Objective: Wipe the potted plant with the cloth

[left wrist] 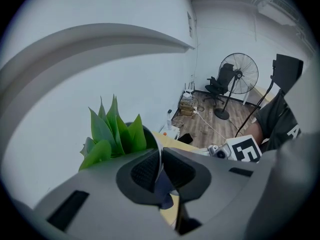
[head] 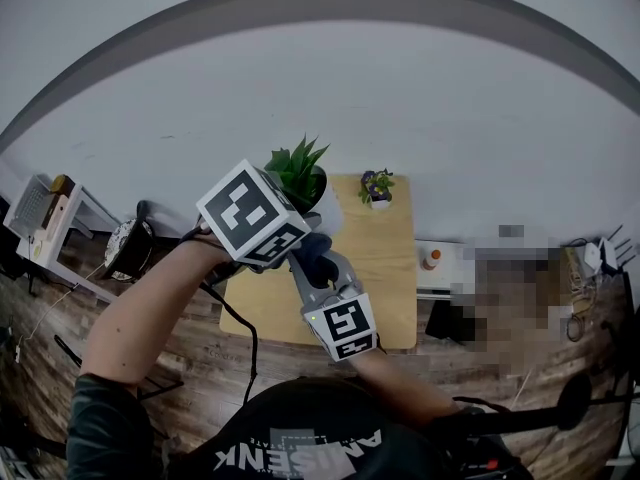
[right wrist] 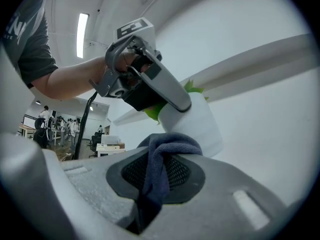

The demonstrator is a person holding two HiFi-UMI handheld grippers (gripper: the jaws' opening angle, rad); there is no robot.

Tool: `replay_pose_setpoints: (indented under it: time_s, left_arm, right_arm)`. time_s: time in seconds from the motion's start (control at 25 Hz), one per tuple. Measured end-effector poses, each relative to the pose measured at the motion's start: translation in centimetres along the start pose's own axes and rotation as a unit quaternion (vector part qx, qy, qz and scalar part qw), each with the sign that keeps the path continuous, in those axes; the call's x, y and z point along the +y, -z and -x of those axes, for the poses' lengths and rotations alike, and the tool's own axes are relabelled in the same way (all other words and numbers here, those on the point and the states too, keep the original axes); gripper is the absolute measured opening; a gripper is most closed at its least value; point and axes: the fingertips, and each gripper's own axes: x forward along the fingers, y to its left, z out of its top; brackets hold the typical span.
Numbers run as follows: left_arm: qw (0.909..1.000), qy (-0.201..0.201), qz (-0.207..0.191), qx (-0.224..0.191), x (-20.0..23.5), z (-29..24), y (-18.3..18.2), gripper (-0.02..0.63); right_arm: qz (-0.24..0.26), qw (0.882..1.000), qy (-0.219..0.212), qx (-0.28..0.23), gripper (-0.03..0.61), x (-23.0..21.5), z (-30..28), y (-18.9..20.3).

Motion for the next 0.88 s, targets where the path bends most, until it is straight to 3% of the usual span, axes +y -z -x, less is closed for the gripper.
replay_pose_setpoints:
  time_s: [0.48, 0.88]
  left_arm:
    - [0.9997, -0.005, -0.022, 0.001, 0.4, 0.2, 1.5, 0.025]
    - [0.9992, 0.004, -0.039, 0.014, -0.5, -1.1, 4.5, 0.026]
  right_arm:
    - [0.004, 0.998, 0.018, 0.063, 0.052, -3.7, 2.3, 5.3]
    - [-0.013, 0.998, 0.025, 0.049, 0.052, -6.1, 4.4, 3.9]
